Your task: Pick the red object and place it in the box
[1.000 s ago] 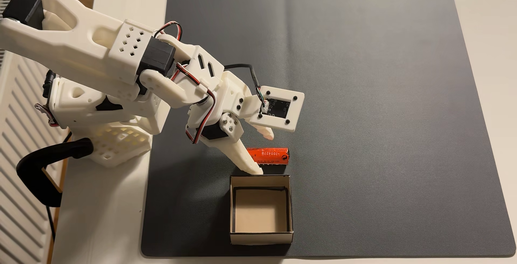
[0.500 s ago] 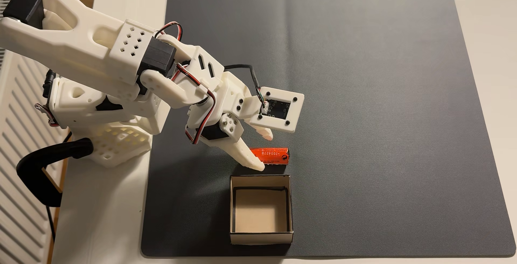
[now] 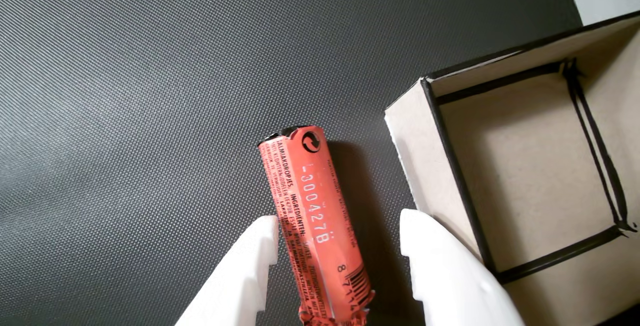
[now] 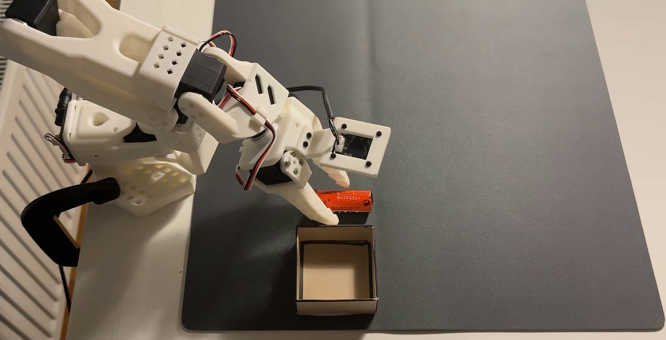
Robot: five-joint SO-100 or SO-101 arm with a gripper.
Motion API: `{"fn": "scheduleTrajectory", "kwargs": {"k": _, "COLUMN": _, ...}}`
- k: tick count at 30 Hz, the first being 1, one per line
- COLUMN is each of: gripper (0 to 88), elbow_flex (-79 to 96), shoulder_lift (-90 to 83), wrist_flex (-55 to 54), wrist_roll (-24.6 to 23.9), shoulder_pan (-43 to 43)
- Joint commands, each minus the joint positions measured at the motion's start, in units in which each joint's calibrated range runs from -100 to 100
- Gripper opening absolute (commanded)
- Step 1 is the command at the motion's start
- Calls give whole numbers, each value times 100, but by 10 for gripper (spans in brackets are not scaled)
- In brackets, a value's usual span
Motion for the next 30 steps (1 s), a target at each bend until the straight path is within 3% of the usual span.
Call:
{"fn": "scheduleTrajectory", "kwargs": {"k": 1, "gripper": 189, "elbow_flex": 28, "shoulder_lift": 50, "wrist_flex": -62, "wrist_roll": 44, "shoulder_pan": 67}}
{"fn": "scheduleTrajectory", "kwargs": {"k": 11, "gripper": 189, "elbow_flex": 9, "shoulder_lift": 493, "wrist_flex": -106, "wrist_roll": 34, "shoulder_pan": 45}}
{"fn": "scheduleTrajectory", "kwargs": {"k": 19, "gripper": 189, "elbow_flex": -45, "shoulder_lift": 1853, "wrist_flex": -1443, "wrist_roll": 8, "shoulder_pan": 30}}
{"fn": "scheduleTrajectory", "kwargs": {"k": 24, "gripper": 188, "elbow_flex": -72, "shoulder_lift": 2100, "wrist_flex": -1706, "wrist_roll": 3, "shoulder_pan": 37}}
{"fn": "scheduleTrajectory", "kwargs": {"k": 30, "gripper": 50, "elbow_flex": -72, "shoulder_lift": 2100, "wrist_flex": -1644, "wrist_roll": 13, "shoulder_pan": 67}}
